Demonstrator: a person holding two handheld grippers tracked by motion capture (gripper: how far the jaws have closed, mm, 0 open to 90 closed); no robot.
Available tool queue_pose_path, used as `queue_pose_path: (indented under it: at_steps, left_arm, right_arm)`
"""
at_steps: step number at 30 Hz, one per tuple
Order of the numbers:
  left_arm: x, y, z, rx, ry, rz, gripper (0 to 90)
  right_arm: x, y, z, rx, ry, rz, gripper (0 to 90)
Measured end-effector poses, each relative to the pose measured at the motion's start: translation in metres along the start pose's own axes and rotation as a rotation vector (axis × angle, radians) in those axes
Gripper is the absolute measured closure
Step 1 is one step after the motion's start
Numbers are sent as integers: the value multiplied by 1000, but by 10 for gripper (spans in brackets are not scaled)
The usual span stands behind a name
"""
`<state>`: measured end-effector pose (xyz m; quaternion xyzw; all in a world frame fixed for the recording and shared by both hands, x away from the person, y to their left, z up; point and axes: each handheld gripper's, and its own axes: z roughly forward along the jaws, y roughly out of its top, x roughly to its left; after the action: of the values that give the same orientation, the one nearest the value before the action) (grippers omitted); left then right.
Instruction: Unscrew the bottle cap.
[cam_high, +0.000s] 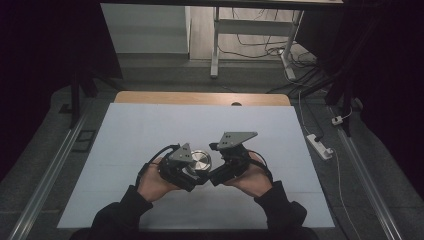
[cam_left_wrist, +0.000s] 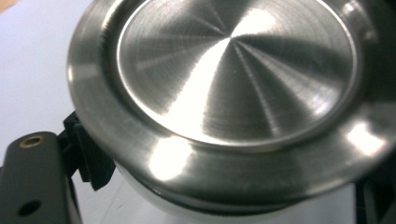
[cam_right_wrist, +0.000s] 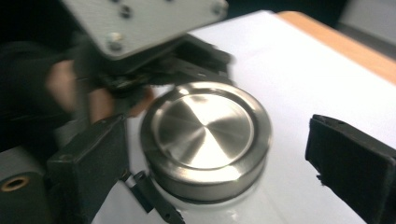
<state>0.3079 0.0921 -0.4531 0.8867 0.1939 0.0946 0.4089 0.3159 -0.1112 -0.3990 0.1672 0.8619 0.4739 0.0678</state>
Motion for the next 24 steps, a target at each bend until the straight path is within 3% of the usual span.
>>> queue_pose_path:
  at_steps: [4, 8, 11, 14, 19, 22, 24]
  left_arm:
    - [0, 1, 1, 18, 33, -16, 158]
    - [-3, 3, 0, 19, 30, -11, 158]
    - [-3, 3, 0, 14, 23, -10, 158]
    - [0, 1, -2, -15, -63, 11, 158]
    - [-1, 1, -3, -33, -169, 52, 158]
    - [-4, 1, 0, -31, -228, 93, 158]
    - [-7, 1, 2, -18, -241, 115, 158]
  right_arm:
    - [9, -1, 12, 1, -104, -4, 70]
    - [14, -2, 19, -9, -118, -20, 143]
    - [16, -3, 19, -19, -102, -35, 196]
    - [12, -2, 15, -14, -45, -42, 198]
    - [0, -4, 9, -21, 122, -61, 199]
    - [-7, -8, 6, -29, 228, -112, 199]
    - [-11, -12, 6, -30, 296, -142, 198]
